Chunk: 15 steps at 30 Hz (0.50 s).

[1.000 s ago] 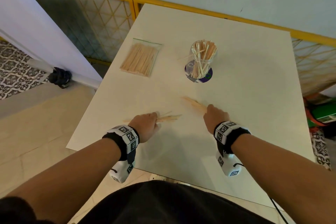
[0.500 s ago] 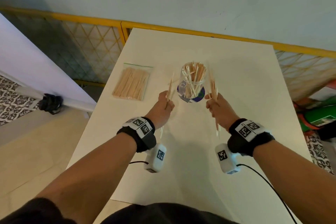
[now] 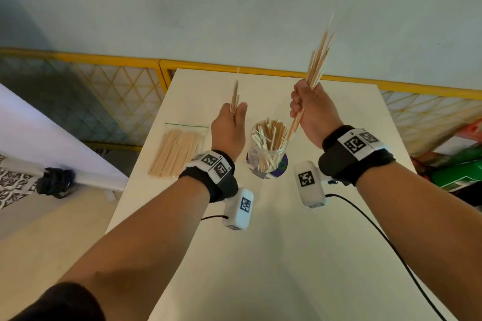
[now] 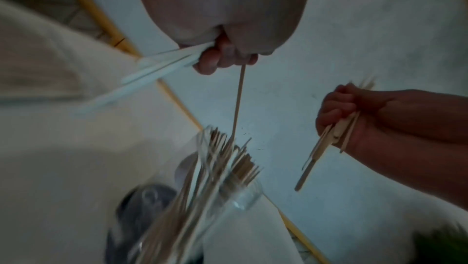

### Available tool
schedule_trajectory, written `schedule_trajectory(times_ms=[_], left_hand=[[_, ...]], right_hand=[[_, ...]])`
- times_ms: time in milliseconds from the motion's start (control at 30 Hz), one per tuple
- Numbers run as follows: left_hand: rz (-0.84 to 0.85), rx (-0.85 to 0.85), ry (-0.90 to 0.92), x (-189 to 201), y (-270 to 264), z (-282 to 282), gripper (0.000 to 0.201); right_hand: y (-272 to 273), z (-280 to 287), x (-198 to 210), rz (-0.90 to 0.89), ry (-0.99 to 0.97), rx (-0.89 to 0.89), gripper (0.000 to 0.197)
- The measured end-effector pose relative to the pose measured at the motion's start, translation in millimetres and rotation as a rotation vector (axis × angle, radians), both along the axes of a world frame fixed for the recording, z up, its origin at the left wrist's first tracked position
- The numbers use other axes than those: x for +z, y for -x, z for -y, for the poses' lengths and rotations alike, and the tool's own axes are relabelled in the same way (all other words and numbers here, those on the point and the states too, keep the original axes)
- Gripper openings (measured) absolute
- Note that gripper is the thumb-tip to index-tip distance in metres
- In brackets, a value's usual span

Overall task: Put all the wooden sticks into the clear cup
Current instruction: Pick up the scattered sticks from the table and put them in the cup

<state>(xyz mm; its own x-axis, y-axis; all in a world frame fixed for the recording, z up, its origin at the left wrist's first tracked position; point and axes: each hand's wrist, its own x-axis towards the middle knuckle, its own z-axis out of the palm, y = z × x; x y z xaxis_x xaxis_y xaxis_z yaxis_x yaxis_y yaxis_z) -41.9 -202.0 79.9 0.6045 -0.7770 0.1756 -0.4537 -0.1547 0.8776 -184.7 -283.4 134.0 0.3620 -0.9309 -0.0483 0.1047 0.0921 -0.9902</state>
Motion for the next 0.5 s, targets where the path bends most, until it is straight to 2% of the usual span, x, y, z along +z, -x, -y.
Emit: schedule_trajectory(times_ms=[100, 200, 267, 333, 500], left_hand=[[0.204, -0.111, -0.067, 14.4, -8.9, 25.3, 0.037], [0.323, -0.223, -0.112, 29.6, -2.4, 51.3, 0.042], [0.272, -0.261, -0.115, 37.7, 6.1, 66.2, 0.046], [0.147, -0.287, -0.113, 42.3, 15.4, 76.5, 0.051], [-0.102, -0.321, -0.034, 36.9, 31.7, 78.8, 0.042]], right_hand=[[-8.0, 6.2, -9.5, -0.038, 0.005, -0.052, 0.020], [-14.5, 12.8, -16.5, -0.051, 0.038, -0.198, 0.019], [-17.5, 15.3, -20.5, -0.061, 0.037, -0.257, 0.018], [-19.2, 16.2, -25.5, -0.101, 0.044, -0.255, 0.017], [-13.5, 15.3, -45.3, -0.186, -0.019, -0.181, 0.014]])
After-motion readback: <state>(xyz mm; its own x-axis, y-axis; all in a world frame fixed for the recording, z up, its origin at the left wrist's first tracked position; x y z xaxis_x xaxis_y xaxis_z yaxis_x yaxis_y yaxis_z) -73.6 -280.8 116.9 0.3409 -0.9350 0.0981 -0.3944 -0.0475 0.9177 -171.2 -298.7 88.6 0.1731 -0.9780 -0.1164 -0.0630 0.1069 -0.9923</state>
